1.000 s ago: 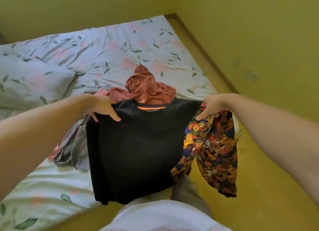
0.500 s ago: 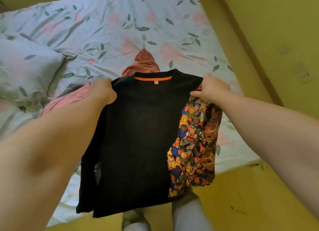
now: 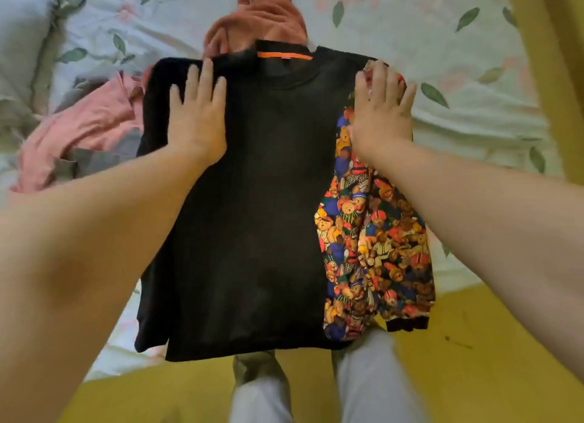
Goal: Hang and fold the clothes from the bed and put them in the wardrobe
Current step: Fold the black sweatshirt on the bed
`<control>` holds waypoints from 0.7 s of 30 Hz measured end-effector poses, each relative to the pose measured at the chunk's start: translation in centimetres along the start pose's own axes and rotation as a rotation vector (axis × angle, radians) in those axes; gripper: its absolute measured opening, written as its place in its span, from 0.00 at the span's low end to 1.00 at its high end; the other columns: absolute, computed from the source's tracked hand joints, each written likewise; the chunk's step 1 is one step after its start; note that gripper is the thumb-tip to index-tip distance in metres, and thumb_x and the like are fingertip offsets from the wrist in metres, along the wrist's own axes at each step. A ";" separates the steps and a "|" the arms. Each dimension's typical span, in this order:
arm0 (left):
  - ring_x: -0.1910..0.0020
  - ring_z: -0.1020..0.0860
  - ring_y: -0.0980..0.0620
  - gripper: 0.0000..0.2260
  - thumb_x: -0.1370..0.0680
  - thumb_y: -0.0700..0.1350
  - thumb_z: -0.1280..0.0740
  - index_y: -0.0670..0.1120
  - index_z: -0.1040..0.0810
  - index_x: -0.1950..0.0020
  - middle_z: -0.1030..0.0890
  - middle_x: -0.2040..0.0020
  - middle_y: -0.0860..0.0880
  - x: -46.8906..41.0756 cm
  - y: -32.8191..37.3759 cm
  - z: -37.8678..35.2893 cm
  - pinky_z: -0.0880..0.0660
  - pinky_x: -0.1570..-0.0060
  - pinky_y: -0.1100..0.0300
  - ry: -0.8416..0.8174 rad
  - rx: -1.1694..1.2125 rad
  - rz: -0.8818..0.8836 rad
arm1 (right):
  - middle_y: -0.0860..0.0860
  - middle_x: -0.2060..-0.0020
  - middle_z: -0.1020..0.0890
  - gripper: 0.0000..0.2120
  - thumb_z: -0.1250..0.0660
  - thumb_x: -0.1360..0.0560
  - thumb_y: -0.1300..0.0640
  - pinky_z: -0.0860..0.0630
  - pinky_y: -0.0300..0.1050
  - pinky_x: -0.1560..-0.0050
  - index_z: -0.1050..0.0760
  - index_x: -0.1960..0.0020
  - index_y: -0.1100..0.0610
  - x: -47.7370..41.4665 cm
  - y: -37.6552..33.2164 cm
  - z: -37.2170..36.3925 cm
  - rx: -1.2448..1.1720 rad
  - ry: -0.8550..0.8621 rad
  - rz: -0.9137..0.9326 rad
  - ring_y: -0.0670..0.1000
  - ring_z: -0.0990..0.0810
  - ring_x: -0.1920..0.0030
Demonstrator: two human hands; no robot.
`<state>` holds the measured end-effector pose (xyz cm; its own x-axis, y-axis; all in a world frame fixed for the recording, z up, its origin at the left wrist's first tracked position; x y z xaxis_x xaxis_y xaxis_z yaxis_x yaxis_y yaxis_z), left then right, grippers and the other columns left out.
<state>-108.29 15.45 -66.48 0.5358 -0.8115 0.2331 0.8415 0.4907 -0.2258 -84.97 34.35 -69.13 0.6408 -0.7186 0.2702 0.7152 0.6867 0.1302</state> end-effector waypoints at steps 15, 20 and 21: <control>0.19 0.47 0.42 0.36 0.21 0.48 0.34 0.47 0.49 0.17 0.49 0.17 0.43 11.5 23.6 -6.3 0.39 0.24 0.46 -0.206 0.117 -0.573 | 0.59 0.30 0.30 0.23 0.39 0.20 0.50 0.32 0.59 0.34 0.35 0.27 0.57 14.7 10.8 -16.5 -0.788 -0.248 -0.920 0.62 0.30 0.31; 0.20 0.43 0.42 0.33 0.21 0.46 0.34 0.46 0.43 0.18 0.43 0.18 0.44 8.3 29.1 -2.8 0.39 0.25 0.45 -0.055 0.107 -0.627 | 0.58 0.36 0.22 0.25 0.35 0.22 0.44 0.32 0.55 0.38 0.30 0.31 0.57 15.8 12.1 -19.8 -0.777 -0.539 -0.848 0.62 0.25 0.35; 0.20 0.44 0.42 0.33 0.21 0.46 0.35 0.45 0.43 0.18 0.42 0.18 0.44 7.4 30.0 -2.5 0.40 0.24 0.45 -0.062 0.102 -0.620 | 0.59 0.39 0.20 0.22 0.39 0.19 0.44 0.31 0.53 0.41 0.26 0.34 0.59 15.6 12.3 -19.9 -0.819 -0.524 -0.816 0.62 0.23 0.38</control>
<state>-79.25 23.33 -73.90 -0.0532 -0.9363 0.3473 0.9976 -0.0346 0.0594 -60.68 29.43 -82.27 -0.1186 -0.6414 0.7580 0.9314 -0.3365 -0.1390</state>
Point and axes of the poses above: each hand's wrist, its own x-axis away from the middle knuckle, its own z-axis out of the back of the hand, y = z × x, the point moved 9 cm from there along -x, towards the middle knuckle
